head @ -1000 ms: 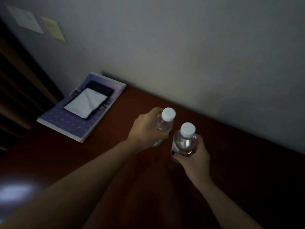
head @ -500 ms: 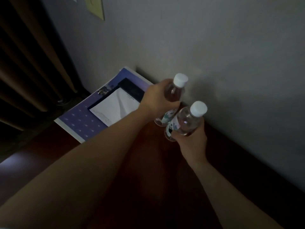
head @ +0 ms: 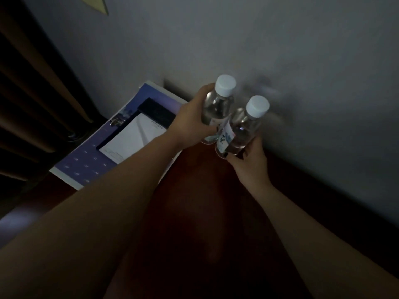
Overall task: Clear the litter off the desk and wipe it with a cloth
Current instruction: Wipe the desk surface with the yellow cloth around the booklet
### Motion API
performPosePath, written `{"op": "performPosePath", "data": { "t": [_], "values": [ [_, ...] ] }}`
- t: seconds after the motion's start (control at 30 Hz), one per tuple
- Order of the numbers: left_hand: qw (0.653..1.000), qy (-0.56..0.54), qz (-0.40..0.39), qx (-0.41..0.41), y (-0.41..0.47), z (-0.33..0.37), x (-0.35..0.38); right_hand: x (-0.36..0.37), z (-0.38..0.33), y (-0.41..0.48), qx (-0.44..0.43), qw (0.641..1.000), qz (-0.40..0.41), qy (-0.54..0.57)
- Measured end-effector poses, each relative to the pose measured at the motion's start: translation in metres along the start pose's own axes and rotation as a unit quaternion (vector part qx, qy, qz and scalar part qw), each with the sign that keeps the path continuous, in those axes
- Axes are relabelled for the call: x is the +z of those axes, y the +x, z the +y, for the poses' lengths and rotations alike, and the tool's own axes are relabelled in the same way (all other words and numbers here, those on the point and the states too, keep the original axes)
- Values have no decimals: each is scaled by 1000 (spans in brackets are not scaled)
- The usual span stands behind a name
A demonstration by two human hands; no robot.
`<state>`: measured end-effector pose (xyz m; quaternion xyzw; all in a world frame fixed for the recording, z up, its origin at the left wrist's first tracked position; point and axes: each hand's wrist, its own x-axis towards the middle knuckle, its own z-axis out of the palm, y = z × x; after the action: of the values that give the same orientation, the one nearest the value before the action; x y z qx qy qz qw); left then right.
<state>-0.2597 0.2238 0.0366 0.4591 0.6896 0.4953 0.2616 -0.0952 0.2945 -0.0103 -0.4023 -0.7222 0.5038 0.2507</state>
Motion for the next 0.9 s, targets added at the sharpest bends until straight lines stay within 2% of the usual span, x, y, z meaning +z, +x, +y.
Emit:
{"op": "performPosePath", "data": {
  "t": [0.07, 0.13, 0.2, 0.27, 0.37, 0.5, 0.63, 0.77, 0.9],
  "values": [
    [999, -18, -16, -25, -13, -3, 6, -9, 9, -14, -7, 999, -18, -29],
    [999, -21, -1, -31, -33, -4, 18, -23, 19, -33, 2, 999, -18, -26],
    [997, 28, 49, -55, -57, -6, 37, -41, 33, -56, 18, 999, -18, -37],
    [988, 107, 56, -98, -83, -2, 64, -63, 47, -82, 30, 998, -8, -61],
    [977, 189, -47, -90, -123, 15, 110, -103, 59, -126, 29, 995, 29, -94],
    [957, 204, -198, -56, -165, 53, 180, -168, 71, -187, 30, 987, 97, -122],
    [917, 246, -315, -23, -195, 96, 264, -239, 92, -251, 66, 982, 143, -103],
    [885, 283, -370, 0, -222, 139, 361, -328, 122, -314, 73, 970, 198, -118],
    [863, 307, -400, 12, -245, 178, 462, -431, 157, -385, 101, 944, 233, -211]
  ]
}}
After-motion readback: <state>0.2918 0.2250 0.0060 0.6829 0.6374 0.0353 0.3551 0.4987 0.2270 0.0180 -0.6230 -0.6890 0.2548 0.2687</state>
